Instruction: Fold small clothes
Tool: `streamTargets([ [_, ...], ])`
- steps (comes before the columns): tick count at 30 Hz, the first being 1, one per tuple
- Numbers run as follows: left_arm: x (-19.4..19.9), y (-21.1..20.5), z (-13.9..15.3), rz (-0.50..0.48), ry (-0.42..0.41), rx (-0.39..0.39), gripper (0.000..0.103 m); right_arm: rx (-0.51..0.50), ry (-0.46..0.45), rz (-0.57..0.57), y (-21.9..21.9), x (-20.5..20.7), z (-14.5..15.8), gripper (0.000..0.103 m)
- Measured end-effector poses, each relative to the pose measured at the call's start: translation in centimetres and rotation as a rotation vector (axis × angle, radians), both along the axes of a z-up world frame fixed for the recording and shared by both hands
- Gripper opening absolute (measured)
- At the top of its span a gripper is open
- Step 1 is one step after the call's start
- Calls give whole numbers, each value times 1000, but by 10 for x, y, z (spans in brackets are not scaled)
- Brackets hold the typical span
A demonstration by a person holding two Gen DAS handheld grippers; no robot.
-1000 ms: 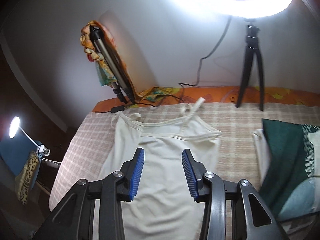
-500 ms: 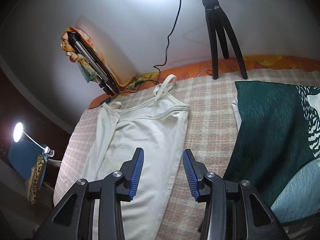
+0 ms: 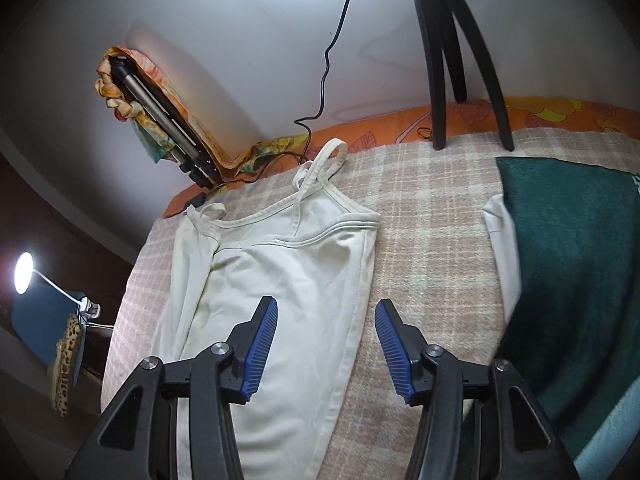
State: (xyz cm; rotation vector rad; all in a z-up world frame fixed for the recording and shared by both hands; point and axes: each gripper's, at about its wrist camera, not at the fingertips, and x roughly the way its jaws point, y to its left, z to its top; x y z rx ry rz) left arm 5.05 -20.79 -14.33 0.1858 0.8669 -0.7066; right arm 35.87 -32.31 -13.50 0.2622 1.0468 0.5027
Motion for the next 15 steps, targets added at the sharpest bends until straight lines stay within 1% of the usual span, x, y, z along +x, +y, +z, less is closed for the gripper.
streamTargets([
  [2,3,7,2,32,16,-39,9,-10,7,-3,8,5,-5,54],
  [5,4,19,8,76,16,-87,8,-46,17,-26,15,13,-12,54],
  [7,4,27,12,99,16,-113,8,-87,21,-48,18,18,-18,51],
  [8,3,29,14,115,17,-129,8,-105,21,-56,19,20,-22,42],
  [9,3,32,15,124,19,-142,7,-109,24,-57,19,22,-24,31],
  [10,1,35,16,133,20,-153,7,-109,31,-63,20,24,-27,26],
  [11,0,38,18,145,20,-165,7,-107,30,-71,20,25,-28,15],
  [12,-2,42,20,157,19,-177,7,-106,27,-81,21,26,-27,7],
  [14,-3,51,22,182,24,-203,7,-102,7,-92,24,26,-21,2],
  [15,-3,56,22,196,28,-217,7,-99,-7,-90,28,25,-16,1],
])
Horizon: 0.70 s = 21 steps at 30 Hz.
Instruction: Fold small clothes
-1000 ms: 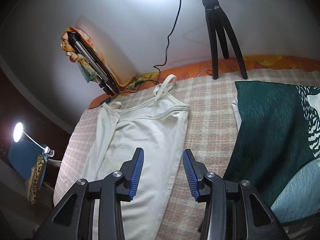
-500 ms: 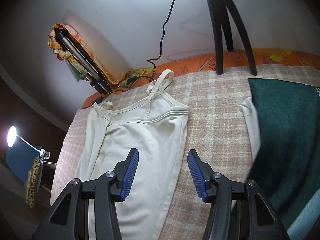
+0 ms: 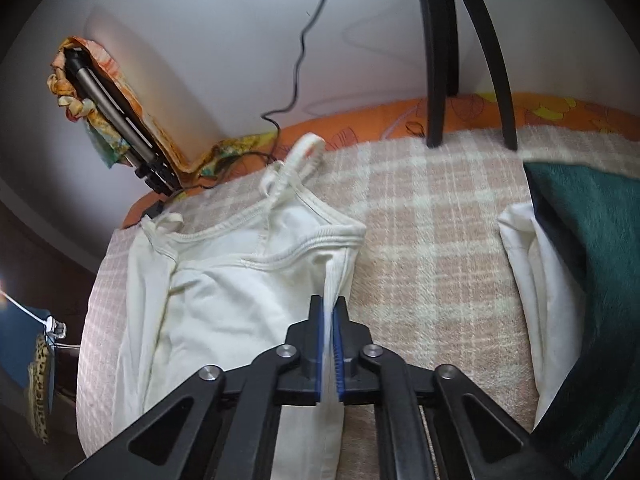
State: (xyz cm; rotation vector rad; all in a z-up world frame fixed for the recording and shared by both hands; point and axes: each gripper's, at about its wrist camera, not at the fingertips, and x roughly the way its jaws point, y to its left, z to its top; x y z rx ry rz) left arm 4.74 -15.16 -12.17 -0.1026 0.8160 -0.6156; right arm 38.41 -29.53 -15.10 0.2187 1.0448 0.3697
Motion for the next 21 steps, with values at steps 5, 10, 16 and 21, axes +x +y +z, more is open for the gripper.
streamTargets([
  [5,1,25,-1,82,22,-58,7,-23,-60,34,31,-4,21,0],
  [10,-10,53,-4,164,29,-92,6,-52,-80,65,71,-5,25,0],
  [16,-14,75,-14,228,45,-101,6,-111,-97,93,113,-9,20,0],
  [21,-17,91,-19,261,53,-105,6,-125,-83,93,130,-8,10,0],
])
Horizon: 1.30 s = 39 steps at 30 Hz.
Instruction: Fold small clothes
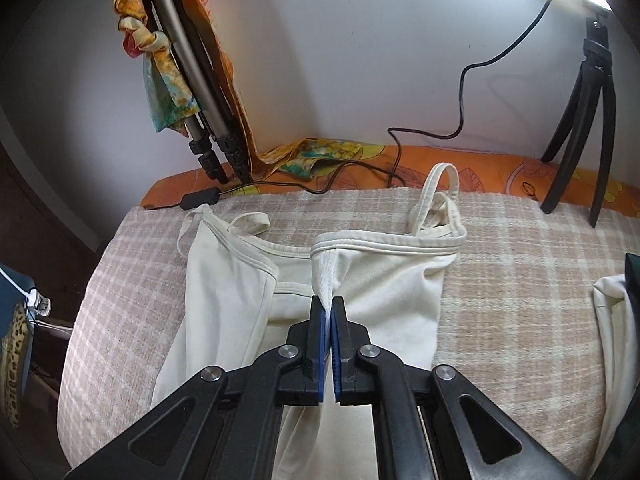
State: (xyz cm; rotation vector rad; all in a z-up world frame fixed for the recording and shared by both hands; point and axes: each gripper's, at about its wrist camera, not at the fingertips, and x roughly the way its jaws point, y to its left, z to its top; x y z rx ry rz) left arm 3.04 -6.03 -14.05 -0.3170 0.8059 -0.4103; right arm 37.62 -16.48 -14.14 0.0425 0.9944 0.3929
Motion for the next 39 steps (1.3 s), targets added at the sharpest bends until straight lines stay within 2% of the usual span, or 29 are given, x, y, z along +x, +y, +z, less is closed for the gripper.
streamTargets([
  [11,1,7,-11,5,44,19,6,-32,34,43,37,2,-16,1],
  [14,0,8,-12,7,76,40,9,-28,58,53,39,2,-19,12],
  [15,-1,10,-10,5,89,42,12,-10,61,55,38,1,-16,28],
  [16,-3,12,-7,-1,97,45,12,16,54,54,35,-2,-11,35],
  [18,-10,19,3,-11,85,48,14,58,39,53,25,-9,3,36],
  [19,-15,24,9,-17,72,52,15,76,37,56,20,-14,12,36],
  [21,-25,36,23,-20,35,80,32,78,21,54,7,-31,27,36],
  [23,-32,54,38,1,-3,119,40,61,15,67,-5,-53,40,36],
  [26,-23,80,44,33,-3,184,40,26,31,100,-22,-96,50,36],
  [28,-16,95,40,42,27,194,40,15,75,116,-32,-126,48,36],
  [31,-2,110,26,30,115,149,40,27,148,136,-46,-176,38,36],
  [34,7,117,9,22,188,63,40,23,219,131,-58,-218,22,36],
  [39,13,114,-7,-8,267,-37,40,142,352,91,-80,-259,-9,35],
])
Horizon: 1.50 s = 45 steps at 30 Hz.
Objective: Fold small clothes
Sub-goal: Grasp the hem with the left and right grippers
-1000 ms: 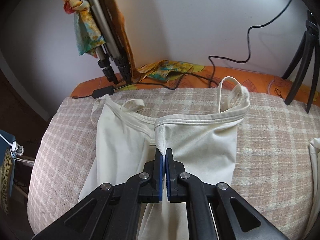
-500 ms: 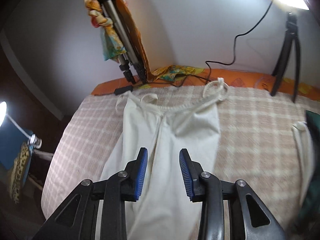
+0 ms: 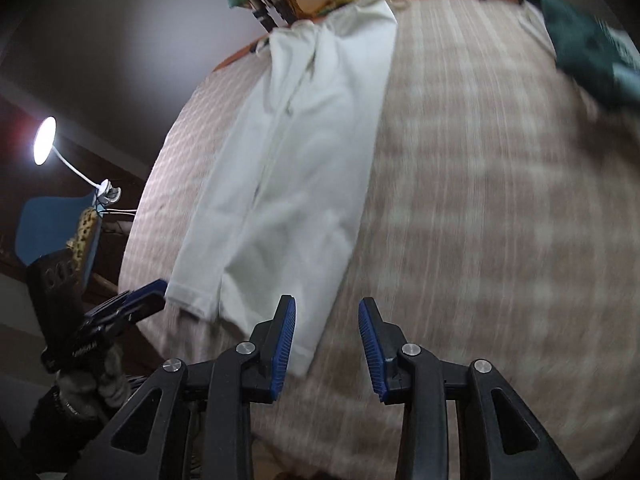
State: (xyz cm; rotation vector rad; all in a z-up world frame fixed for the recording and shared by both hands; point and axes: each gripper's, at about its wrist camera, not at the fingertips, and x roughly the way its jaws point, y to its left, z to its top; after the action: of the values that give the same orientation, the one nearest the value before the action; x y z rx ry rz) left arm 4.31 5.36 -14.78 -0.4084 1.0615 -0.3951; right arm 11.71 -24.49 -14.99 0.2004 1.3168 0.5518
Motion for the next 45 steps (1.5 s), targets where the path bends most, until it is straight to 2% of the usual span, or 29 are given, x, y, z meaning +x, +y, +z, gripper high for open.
streamTargets([
  [5,5,6,-9,36,43,-90,37,54,35,30,3,-11,-13,32],
  [7,5,8,-11,41,53,-119,29,55,38,31,4,-16,-17,28],
  [9,4,6,-13,33,50,-111,7,57,30,36,5,-18,-19,15],
  [11,4,4,-11,24,31,-106,4,62,26,54,6,-20,-19,6],
  [14,2,5,-2,31,1,-113,4,60,6,50,5,-24,-17,2],
  [17,0,8,4,40,-20,-134,4,122,-16,22,-12,-29,-5,2],
  [19,0,3,0,21,-19,-109,4,139,-32,17,-19,-31,-2,2],
  [23,0,-5,-8,8,4,-81,4,108,-2,20,-18,-31,-18,2],
  [29,-10,-10,9,-16,-69,-32,4,143,-10,16,-28,-32,-11,2],
  [34,1,-12,21,-13,-86,-46,4,221,13,-28,-38,-20,-9,2],
  [40,22,-10,47,-7,-133,-63,4,283,-49,-45,-41,1,23,2],
  [45,53,-3,56,27,-137,-78,4,306,-85,-81,-43,27,38,2],
])
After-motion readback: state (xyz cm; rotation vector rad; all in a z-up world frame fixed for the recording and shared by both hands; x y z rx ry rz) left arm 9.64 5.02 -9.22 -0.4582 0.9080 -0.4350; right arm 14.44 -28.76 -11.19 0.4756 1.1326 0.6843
